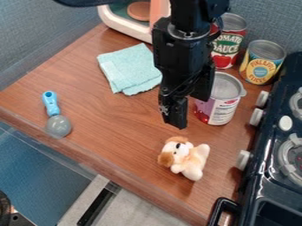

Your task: Moved the scoop to the left side of the cloth

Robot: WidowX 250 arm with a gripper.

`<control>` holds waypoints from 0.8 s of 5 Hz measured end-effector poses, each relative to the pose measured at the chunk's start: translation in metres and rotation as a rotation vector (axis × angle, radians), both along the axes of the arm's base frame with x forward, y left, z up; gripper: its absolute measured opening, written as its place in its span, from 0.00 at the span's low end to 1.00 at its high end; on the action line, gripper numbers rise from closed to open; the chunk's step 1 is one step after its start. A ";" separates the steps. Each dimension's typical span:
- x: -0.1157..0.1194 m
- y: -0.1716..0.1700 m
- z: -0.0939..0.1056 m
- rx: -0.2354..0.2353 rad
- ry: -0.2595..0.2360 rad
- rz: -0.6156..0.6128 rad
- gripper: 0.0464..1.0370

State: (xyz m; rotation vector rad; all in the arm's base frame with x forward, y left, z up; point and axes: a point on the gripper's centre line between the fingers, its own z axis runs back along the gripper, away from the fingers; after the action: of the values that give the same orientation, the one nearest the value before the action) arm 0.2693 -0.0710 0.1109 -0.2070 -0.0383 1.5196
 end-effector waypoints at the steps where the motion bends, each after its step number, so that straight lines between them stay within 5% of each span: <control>1: -0.003 0.001 -0.007 0.010 0.024 -0.003 0.96; 3: -0.029 0.073 0.003 0.139 0.031 0.029 0.96; 4: -0.047 0.121 0.004 0.228 0.110 0.080 0.96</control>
State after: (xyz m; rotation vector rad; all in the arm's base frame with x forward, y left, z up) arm 0.2220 0.0502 0.1147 0.0614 -0.1332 1.5903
